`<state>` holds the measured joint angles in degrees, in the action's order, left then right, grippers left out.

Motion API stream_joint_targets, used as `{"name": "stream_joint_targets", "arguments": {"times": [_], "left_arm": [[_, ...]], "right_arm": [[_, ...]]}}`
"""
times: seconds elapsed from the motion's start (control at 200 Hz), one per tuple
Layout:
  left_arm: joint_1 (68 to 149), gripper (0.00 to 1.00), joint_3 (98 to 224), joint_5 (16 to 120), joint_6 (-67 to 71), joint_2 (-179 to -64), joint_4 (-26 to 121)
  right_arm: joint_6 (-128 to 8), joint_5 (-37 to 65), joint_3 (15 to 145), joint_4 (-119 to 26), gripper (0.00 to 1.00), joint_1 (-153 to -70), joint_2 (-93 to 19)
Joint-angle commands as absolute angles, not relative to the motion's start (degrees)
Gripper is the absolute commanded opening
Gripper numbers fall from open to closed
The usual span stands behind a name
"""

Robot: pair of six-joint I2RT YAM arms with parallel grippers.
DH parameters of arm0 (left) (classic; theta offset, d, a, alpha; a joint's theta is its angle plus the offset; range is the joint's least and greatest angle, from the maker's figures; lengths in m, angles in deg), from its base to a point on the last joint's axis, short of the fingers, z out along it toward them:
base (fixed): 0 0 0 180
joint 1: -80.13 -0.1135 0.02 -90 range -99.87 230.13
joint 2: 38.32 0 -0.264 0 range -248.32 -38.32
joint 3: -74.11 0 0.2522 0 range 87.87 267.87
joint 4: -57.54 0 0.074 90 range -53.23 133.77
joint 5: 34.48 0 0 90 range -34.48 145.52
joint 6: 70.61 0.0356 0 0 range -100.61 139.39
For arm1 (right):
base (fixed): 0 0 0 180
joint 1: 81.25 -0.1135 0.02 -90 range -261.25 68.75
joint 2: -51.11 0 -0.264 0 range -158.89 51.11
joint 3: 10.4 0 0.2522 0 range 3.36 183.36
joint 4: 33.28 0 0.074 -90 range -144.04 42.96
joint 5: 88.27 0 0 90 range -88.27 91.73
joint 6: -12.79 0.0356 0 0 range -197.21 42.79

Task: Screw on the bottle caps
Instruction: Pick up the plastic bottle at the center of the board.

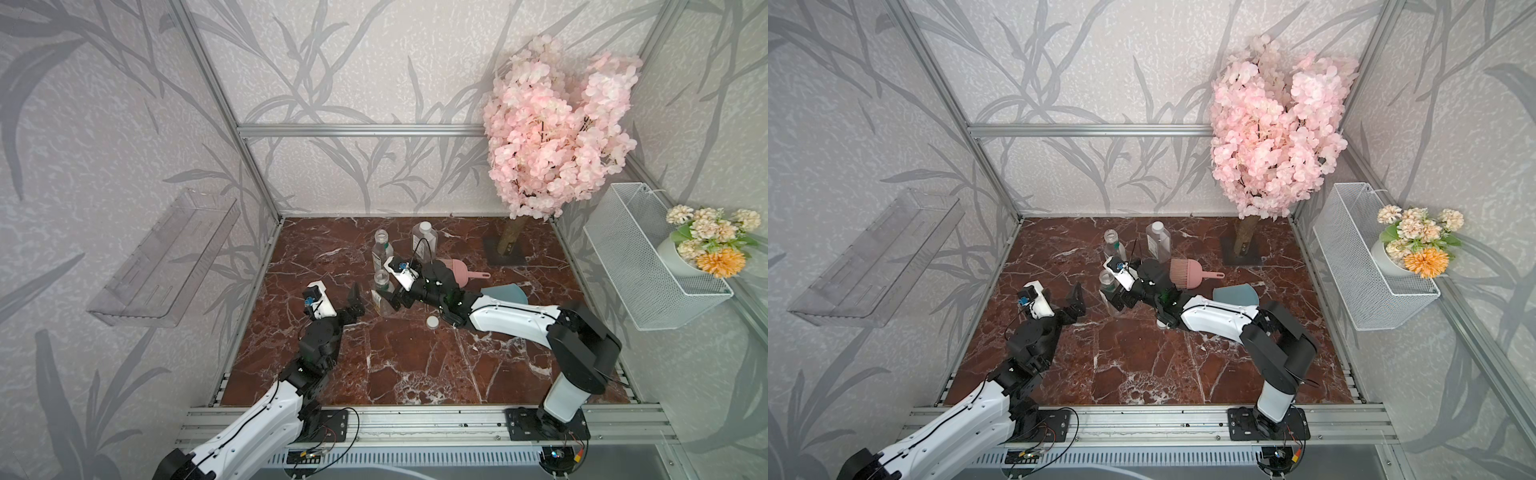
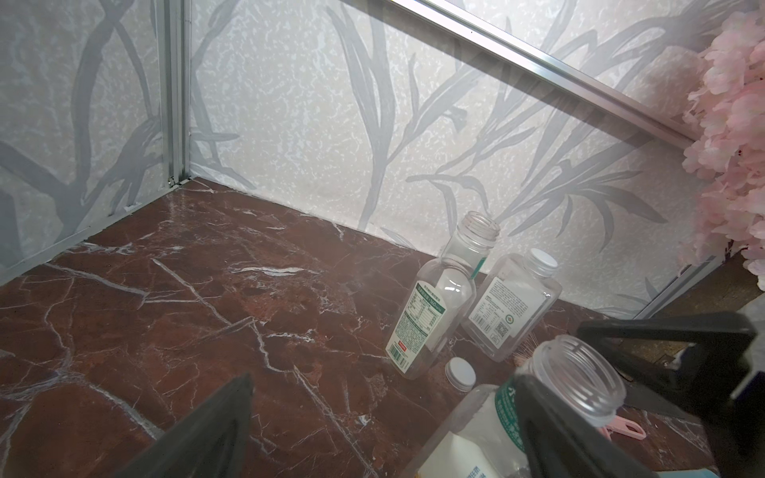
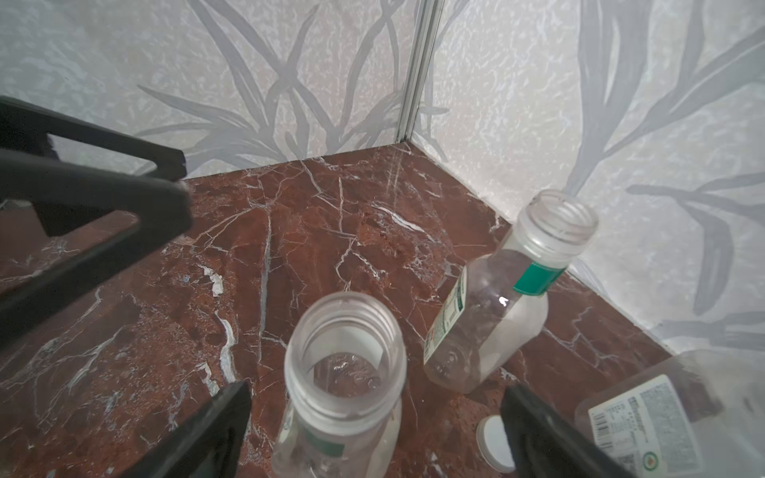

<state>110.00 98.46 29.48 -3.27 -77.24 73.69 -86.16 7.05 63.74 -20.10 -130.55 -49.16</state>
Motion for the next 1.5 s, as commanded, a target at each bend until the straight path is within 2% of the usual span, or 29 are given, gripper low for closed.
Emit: {"name": "stream_joint_targets", "arguments": {"times": [0.0, 0.195, 0.445, 0.535, 0.635, 0.715, 0.94, 1.145, 1.22, 1.31, 1.5], "left_arm": [[109.7, 1.0, 97.6, 29.2, -2.9, -75.8, 72.8], [109.7, 1.0, 98.0, 29.2, -1.8, -75.3, 71.9], [109.6, 1.0, 98.5, 29.9, -0.5, -75.1, 72.2], [109.6, 1.0, 98.9, 30.7, 0.5, -74.9, 72.4], [109.6, 1.0, 99.0, 33.7, 1.7, -75.1, 74.5], [109.6, 1.0, 98.8, 39.9, 3.9, -75.6, 78.3], [109.8, 1.0, 98.2, 69.6, 9.2, -78.9, 92.8], [110.4, 1.0, 100.5, 92.5, 8.1, -88.9, 104.0], [111.7, 1.0, 102.5, 97.7, 8.9, -92.9, 104.4], [114.8, 1.0, 105.2, 103.9, 11.2, -97.1, 103.9], [122.0, 1.0, 111.3, 104.8, 21.6, -101.5, 92.9]], "right_arm": [[-83.2, 6.7, 66.5, -16.1, 0.98, -131.2, -51.3], [-81.5, 8.6, 67.3, -15.2, 0.78, -131.4, -53.5], [-81.9, 10.5, 68.0, -18.3, 0.44, -131.3, -52.7], [-83.2, 10.7, 67.1, -20.9, 0.34, -131.1, -49.8], [-83.5, 13.7, 65.3, -25.1, 0.28, -129.3, -44.2], [-83.3, 18.2, 63.4, -29.0, 0.24, -126.9, -38.9], [-88.3, 28.4, 60.3, -47.7, 0.18, -118.3, -21.6], [-94.7, 39.9, 61.3, -66.4, 0.15, -113.2, -10.4], [-96.5, 43.9, 61.8, -71.4, 0.13, -113.3, -7.7], [-96.9, 46.4, 61.6, -74.0, 0.06, -113.2, -5.8], [-97.7, 53.7, 61.3, -75.1, 0.05, -114.0, -4.3]]}}
